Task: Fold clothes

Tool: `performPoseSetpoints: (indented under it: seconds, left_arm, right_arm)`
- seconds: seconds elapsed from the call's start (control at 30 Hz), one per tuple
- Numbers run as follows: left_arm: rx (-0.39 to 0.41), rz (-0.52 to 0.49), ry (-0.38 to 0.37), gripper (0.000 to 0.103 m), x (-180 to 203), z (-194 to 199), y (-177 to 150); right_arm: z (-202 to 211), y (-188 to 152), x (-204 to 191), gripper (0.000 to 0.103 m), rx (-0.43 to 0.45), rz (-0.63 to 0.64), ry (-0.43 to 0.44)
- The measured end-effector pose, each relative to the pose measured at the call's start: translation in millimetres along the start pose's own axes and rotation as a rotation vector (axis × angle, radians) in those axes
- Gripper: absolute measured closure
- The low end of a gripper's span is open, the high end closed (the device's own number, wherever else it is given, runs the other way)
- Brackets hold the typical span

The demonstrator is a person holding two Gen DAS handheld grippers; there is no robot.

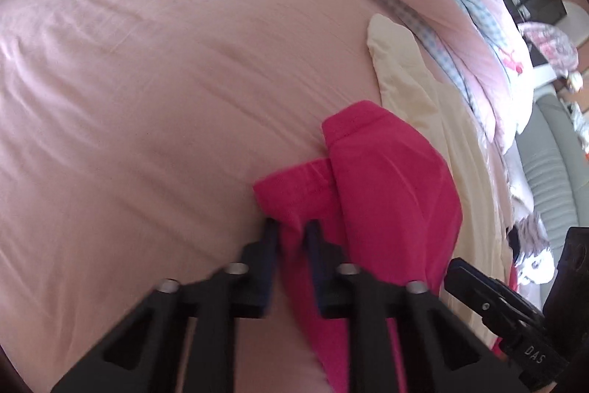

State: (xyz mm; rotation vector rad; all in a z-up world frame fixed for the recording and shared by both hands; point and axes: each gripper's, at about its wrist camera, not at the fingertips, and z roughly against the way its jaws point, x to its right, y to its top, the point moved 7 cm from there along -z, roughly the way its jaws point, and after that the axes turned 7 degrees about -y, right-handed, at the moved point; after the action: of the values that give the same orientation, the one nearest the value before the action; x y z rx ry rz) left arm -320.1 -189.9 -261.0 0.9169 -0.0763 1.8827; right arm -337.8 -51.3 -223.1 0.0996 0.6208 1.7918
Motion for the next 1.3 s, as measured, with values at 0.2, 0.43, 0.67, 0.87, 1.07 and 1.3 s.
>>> performPoseSetpoints:
  seconds: [0.2,0.43,0.67,0.87,1.07,1.3]
  left_arm:
    - [0.054,-0.032,-0.014,0.101,13.7,12.9,7.2]
    - [0.162,-0.011,0.082,0.101,-5.9,54.2,19.7]
    - [0.121,0.027,0.168,0.101,-35.8,70.3,3.9]
    - [0.031,0.053,0.202,0.097,-61.1,51.1,0.2]
    - [0.217,-0.060,0.220,0.086,-38.6,80.9,45.8]
    - [0.154,-0.024,-0.032,0.086,-9.4,31.6,83.8]
  right_arm:
    - [-11.8,10.8,-10.5,0.072,0.007,0.033,-0.043]
    - [-11.6,18.2,-17.2,0.072,0.016,0.034,-0.042]
    - [-30.8,16.2,-43.0,0.069,-0.008,0.178,-0.067]
    - [-55.4,18.5,-43.1,0.069,-0.005,0.241,-0.153]
    - [-21.1,41.4,-62.8,0.069,0.093,0.265,-0.112]
    - [-67.4,51.3,-64.7,0.069,-0.008,0.193,-0.041]
